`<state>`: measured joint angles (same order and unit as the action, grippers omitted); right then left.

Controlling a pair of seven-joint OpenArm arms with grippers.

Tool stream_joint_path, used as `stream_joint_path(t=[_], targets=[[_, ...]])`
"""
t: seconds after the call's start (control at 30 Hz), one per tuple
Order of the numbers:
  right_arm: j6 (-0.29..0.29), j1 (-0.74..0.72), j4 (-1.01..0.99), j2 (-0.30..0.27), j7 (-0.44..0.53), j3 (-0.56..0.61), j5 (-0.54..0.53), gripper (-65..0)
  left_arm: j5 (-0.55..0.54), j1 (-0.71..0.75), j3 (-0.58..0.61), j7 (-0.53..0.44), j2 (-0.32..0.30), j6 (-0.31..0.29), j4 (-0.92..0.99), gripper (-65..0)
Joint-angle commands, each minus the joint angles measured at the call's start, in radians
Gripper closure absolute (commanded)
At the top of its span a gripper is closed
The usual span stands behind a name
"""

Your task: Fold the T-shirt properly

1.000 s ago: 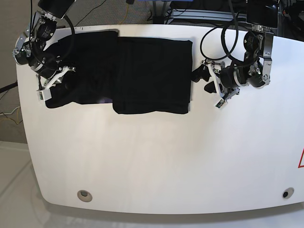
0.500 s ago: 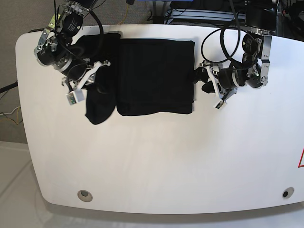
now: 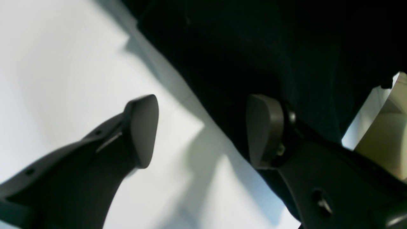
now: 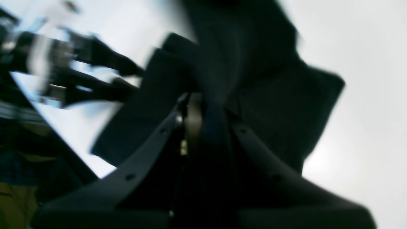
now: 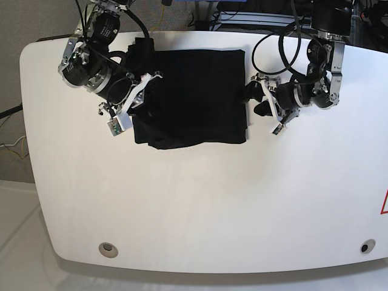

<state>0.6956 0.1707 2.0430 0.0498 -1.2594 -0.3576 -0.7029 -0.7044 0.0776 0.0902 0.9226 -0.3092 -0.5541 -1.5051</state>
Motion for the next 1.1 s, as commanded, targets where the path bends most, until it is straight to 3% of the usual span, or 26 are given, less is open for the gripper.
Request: stream_joint_path(t=[0.0, 0.3, 0.63, 1.07], targets=[[0.000, -0.006, 0.021, 0.006, 0.030, 0.012, -0.040, 0.0, 0.028, 0.003, -0.005, 0.025, -0.017, 0.007, 0.000, -40.2], [-0.011, 0.012, 0.021, 0.014, 0.041, 0.059, -0.063, 0.0, 0.015, -0.002, -0.008, 0.023, -0.014, -0.001, -0.005, -40.1], [-0.017, -0.009, -0.017, 0.044, 0.063, 0.295, -0.039, 0.0, -0.001, 0.001, -0.007, 0.009, -0.014, 0.010, -0.004, -40.1], [-0.024, -0.014, -0.031, 0.081, 0.040, 0.372, -0.057, 0.0, -0.016, 0.001, -0.008, -0.002, -0.017, 0.001, -0.007, -39.9]])
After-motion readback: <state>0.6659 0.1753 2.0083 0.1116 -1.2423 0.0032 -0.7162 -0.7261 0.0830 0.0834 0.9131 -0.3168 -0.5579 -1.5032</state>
